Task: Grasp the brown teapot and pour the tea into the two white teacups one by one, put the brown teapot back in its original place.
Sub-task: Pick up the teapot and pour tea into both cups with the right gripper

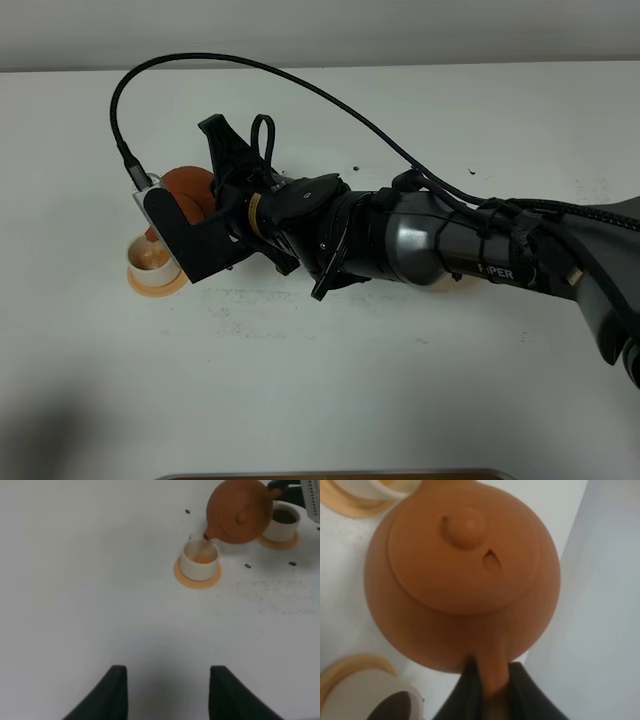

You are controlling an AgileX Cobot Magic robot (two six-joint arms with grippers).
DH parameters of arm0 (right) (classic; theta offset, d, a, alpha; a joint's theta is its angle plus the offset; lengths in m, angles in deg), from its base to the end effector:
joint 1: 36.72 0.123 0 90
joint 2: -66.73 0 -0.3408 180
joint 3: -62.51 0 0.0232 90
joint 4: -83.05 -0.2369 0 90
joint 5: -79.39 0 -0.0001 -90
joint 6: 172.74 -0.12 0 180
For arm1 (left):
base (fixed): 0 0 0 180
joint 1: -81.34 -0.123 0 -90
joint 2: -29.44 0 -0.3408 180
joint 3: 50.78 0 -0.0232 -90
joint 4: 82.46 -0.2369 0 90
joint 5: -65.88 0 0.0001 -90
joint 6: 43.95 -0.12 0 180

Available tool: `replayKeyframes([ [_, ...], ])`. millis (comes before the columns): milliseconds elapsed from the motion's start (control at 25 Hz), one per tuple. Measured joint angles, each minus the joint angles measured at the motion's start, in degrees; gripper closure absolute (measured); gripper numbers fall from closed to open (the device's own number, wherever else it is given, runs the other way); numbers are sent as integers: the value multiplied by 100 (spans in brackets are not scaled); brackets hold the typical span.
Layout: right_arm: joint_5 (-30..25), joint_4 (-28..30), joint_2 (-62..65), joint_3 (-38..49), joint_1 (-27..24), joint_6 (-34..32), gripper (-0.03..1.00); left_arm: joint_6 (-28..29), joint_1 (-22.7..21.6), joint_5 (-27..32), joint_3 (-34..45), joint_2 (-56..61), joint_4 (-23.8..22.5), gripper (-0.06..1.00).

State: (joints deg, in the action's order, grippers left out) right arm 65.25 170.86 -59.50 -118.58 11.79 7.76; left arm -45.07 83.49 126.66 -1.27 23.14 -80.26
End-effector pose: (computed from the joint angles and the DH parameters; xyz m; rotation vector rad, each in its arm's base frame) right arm 0.3552 0.3573 0.2126 -2.0349 0.9602 -0.6531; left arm -0.0487 -0.0022 0.2590 0.0600 2.0339 -0.0572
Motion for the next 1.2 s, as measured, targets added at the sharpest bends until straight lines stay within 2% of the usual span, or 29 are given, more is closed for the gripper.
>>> replayKeyframes([
  [560, 12, 70, -38, 0, 11, 0, 85, 0, 0, 0, 0, 0, 0, 54],
  [1200, -52, 716, -81, 0, 22, 0, 85, 5, 0, 0, 0, 0, 0, 54],
])
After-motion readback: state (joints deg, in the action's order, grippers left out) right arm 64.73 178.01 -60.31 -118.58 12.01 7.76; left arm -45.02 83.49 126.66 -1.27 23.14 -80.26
